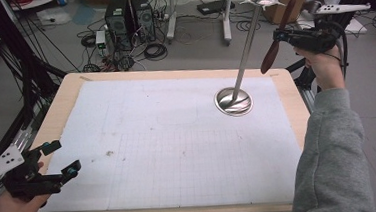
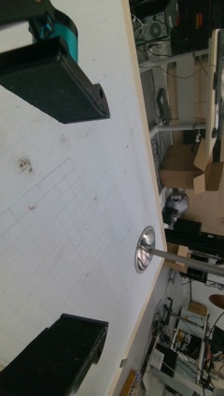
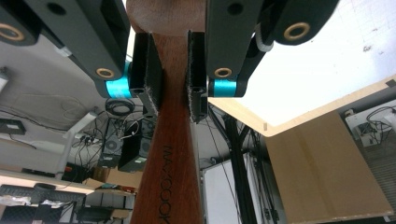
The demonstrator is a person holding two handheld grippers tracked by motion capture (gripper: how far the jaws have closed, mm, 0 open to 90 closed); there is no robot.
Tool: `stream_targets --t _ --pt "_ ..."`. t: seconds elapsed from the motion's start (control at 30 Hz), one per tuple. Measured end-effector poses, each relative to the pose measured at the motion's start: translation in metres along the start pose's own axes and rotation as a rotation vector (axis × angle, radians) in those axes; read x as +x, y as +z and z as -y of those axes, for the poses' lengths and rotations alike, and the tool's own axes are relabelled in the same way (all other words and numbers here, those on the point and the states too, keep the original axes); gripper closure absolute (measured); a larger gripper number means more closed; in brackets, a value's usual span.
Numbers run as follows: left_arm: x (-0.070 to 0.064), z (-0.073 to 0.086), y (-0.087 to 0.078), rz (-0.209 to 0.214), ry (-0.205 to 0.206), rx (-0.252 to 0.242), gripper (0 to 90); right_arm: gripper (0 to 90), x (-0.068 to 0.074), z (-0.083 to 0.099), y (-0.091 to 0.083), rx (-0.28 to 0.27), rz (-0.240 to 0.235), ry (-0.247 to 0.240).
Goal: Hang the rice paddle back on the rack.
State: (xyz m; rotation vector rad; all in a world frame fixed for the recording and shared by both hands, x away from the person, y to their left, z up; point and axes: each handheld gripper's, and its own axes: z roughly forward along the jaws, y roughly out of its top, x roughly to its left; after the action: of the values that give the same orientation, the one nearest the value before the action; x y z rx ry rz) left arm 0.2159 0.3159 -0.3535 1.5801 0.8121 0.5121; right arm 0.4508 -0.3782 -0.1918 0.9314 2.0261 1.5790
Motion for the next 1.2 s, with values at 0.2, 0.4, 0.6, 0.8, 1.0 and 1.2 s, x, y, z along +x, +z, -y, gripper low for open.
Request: stream_targets --t 0.2,0.4,0.6,0.8,1.0,1.2 --pt "0.000 0.000 0.000 -0.003 -0.002 0.002 2.0 77.7 0.000 0.000 0.001 0.003 -0.001 0.002" --pt "-0.001 0.001 0.002 -0.002 0.003 0.008 1.9 77.7 0.000 0.000 0.003 0.008 0.000 0.003" --pt "-0.001 0.001 0.001 -0.002 0.006 0.011 1.9 77.7 0.000 -0.001 0.005 0.012 -0.002 0.001" --pt "0.000 0.001 0.001 -0.002 0.004 0.011 1.9 77.7 0.000 -0.001 0.010 0.010 -0.004 0.000" --pt "0.000 0.001 0.000 -0.002 0.003 0.006 1.9 77.7 0.001 0.000 0.015 0.010 -0.007 -0.006" --pt "0.000 0.000 -0.003 -0.008 0.002 0.002 1.9 77.7 0.000 0.000 0.017 0.014 -0.006 0.004"
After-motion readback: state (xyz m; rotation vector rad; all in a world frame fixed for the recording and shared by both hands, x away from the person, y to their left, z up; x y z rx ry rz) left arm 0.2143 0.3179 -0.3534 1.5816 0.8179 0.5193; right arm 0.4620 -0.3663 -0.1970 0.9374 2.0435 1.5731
